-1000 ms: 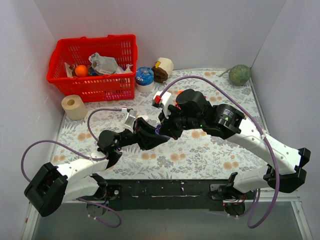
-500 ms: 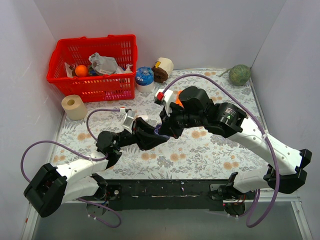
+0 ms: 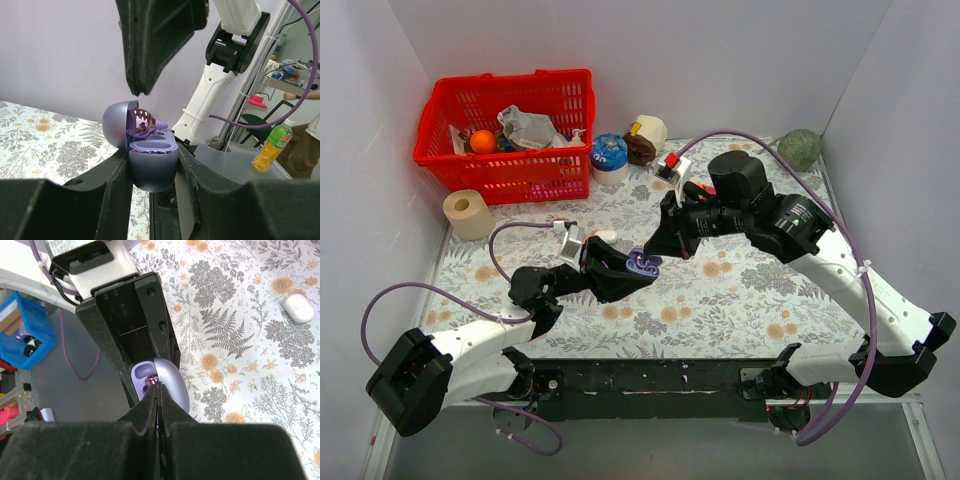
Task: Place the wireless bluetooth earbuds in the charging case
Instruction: Place the earbud in the charging case.
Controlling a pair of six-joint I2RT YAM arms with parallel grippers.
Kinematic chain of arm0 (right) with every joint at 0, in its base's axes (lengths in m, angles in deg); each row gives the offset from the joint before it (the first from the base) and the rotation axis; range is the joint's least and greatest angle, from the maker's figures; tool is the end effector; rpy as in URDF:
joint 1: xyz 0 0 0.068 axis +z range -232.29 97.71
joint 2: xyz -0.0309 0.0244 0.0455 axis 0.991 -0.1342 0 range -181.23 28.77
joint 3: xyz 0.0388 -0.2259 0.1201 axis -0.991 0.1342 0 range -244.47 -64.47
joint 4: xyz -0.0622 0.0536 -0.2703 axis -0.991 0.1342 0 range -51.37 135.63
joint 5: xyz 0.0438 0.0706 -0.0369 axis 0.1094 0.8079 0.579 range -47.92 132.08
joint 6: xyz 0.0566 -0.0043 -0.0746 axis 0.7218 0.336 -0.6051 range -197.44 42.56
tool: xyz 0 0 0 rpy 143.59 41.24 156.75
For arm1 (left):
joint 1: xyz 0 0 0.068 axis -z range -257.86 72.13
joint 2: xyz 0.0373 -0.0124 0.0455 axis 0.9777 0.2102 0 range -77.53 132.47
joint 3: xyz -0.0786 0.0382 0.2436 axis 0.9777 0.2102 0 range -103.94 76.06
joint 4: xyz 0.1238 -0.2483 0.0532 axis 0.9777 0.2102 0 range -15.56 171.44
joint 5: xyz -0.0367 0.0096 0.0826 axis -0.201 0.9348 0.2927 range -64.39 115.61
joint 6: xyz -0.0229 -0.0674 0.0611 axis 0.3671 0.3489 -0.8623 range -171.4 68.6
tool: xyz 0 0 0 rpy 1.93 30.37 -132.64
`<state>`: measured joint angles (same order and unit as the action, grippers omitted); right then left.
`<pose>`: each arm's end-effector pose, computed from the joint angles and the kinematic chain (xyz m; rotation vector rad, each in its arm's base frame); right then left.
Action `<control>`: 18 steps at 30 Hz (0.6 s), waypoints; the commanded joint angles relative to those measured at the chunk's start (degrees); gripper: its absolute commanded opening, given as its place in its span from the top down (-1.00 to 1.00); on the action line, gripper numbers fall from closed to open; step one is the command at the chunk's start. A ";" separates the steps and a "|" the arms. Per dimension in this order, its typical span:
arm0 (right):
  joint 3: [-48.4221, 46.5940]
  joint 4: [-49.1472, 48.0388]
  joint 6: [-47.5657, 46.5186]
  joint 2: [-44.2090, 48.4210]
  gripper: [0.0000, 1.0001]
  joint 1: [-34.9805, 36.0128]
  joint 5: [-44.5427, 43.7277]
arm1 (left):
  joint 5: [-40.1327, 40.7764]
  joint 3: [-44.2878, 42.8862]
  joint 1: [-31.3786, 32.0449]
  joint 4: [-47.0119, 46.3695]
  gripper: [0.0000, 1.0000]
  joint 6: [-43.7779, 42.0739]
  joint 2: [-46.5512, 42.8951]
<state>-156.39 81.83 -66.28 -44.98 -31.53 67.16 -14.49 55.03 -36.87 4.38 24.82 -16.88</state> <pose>0.1759 0.2721 0.4296 -1.0041 1.8997 1.1025 0.1616 -0.2126 0.2771 0.3821 1.4340 -2.1047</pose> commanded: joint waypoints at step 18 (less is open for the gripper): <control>-4.15 4.09 -6.06 2.47 0.14 7.85 -21.11 | 5.11 -3.13 0.32 8.09 1.00 -1.34 -1.05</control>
<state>-159.25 84.85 -69.60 -44.54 -27.07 57.52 -12.52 54.57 -36.85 9.65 23.99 -16.91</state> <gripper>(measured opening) 0.426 0.326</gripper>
